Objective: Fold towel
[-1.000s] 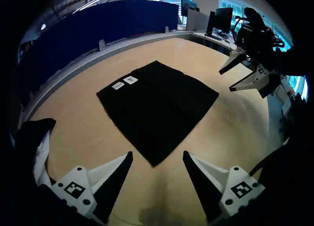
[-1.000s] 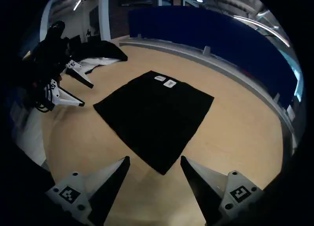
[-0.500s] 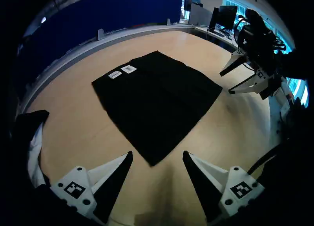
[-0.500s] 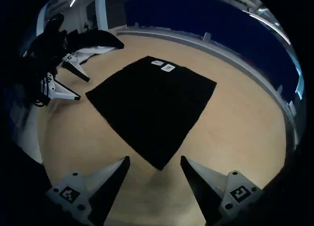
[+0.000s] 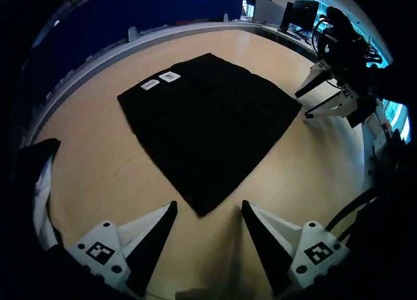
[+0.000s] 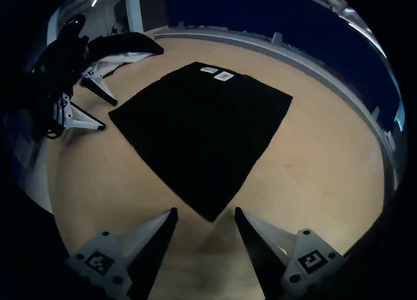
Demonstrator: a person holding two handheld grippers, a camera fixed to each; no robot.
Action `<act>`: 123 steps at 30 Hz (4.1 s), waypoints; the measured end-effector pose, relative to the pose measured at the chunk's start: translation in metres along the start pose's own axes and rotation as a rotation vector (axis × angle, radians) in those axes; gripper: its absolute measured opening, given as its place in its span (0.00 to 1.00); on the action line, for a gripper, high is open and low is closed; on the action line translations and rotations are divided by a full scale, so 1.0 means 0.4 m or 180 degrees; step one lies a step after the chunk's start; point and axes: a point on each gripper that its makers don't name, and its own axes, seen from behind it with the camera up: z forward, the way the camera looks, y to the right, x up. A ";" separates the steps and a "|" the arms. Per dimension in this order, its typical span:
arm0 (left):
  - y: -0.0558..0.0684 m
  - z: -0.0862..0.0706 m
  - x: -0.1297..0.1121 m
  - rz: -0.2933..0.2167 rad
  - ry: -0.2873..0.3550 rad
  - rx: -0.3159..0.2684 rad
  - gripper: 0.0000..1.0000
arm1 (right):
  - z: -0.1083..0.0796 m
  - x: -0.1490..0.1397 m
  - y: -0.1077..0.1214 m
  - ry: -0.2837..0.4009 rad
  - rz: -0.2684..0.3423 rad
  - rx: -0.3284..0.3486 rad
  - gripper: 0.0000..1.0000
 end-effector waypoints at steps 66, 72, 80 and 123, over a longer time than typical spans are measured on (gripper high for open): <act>0.007 0.003 0.015 0.0040 -0.0032 0.0199 0.09 | -0.019 -0.005 0.008 0.0019 0.0065 -0.0077 0.11; 0.020 -0.002 0.021 0.0061 -0.0010 0.0186 0.09 | -0.030 0.000 0.008 0.0032 0.0070 -0.0072 0.10; 0.023 -0.025 0.023 0.0001 0.0007 0.0208 0.09 | -0.046 0.008 -0.003 0.0058 0.0070 -0.0050 0.10; 0.126 -0.298 0.105 -0.0311 0.0348 0.0315 0.09 | -0.328 0.093 -0.093 0.0250 0.0065 0.0096 0.10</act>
